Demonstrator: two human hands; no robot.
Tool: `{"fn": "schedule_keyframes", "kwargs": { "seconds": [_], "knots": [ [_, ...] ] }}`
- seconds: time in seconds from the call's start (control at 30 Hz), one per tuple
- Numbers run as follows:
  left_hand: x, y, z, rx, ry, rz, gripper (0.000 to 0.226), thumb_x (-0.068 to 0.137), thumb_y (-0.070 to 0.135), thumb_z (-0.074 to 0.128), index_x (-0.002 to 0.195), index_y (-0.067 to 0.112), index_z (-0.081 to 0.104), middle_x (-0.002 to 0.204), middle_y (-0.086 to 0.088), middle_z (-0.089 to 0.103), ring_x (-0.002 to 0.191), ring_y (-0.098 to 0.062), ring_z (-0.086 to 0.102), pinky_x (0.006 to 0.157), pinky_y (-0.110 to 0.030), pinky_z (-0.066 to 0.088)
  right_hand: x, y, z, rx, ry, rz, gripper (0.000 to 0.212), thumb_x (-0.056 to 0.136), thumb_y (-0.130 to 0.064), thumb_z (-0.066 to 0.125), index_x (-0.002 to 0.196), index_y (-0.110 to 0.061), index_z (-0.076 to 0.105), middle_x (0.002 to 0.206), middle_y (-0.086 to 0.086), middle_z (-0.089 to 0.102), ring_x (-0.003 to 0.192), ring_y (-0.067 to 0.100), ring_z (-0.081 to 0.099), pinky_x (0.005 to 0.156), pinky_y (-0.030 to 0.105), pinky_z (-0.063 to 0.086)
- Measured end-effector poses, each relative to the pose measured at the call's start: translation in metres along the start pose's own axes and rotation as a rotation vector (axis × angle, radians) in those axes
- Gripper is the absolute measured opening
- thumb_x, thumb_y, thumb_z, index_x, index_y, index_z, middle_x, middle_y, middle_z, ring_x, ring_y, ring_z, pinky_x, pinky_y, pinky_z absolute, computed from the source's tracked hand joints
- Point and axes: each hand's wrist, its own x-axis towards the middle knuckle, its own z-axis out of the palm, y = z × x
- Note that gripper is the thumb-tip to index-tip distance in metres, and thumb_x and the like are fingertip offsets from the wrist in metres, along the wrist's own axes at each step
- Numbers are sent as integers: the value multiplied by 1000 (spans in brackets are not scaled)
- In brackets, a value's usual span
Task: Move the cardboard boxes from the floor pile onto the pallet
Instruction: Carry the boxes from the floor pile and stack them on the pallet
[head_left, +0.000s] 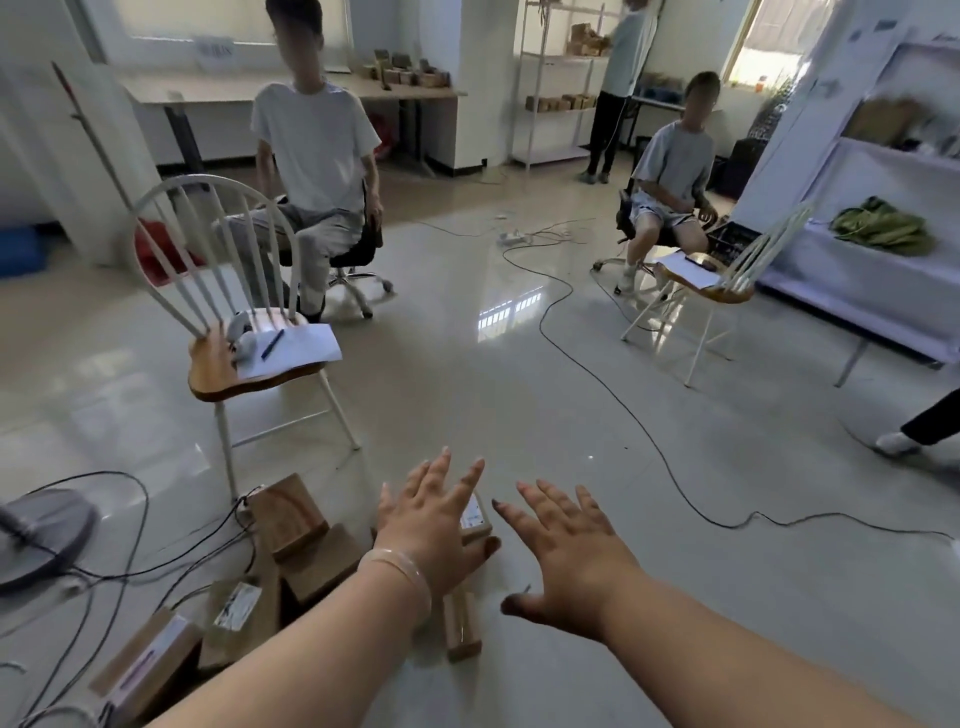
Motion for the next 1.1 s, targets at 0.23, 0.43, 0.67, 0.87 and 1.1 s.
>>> {"fn": "schedule_keyframes", "kwargs": {
  "seconds": [0.23,0.43,0.67,0.87,1.1],
  "knots": [
    [24,-52,-12,-60,-12,-110,90,82,76,43,146,55,-16,162,10,-18,150,-20,-12,119,-55,-3,71,-9,-17,-49,-9,-65,98,85,-74,46,155,-38,-13,164,-3,-19,149,16,-22,119,45,-18],
    [52,-68,-10,-69,-8,-165,89,85,70,47,147,53,-15,162,9,-17,150,-21,-13,118,-54,-5,124,-8,-12,-29,-47,-137,98,85,-73,47,154,-40,-14,164,-4,-20,149,16,-23,117,43,-19],
    [124,-57,7,-79,-69,-273,90,86,68,50,147,53,-14,163,8,-14,150,-21,-9,119,-55,-3,199,36,-7,-10,-103,-219,100,83,-73,50,155,-39,-10,164,-5,-20,148,14,-24,118,44,-19],
    [216,-25,24,-49,-161,-345,88,86,72,44,149,49,-12,163,8,-13,151,-21,-4,120,-55,4,265,125,6,30,-208,-185,100,84,-75,48,155,-39,-13,163,-4,-22,149,15,-24,119,46,-17],
    [311,-32,77,-50,-259,-448,87,86,73,39,149,49,-15,163,9,-13,150,-19,-3,119,-49,1,353,225,56,51,-337,-140,98,86,-72,49,155,-40,-13,164,-4,-19,150,16,-18,121,43,-13]
  ]
}}
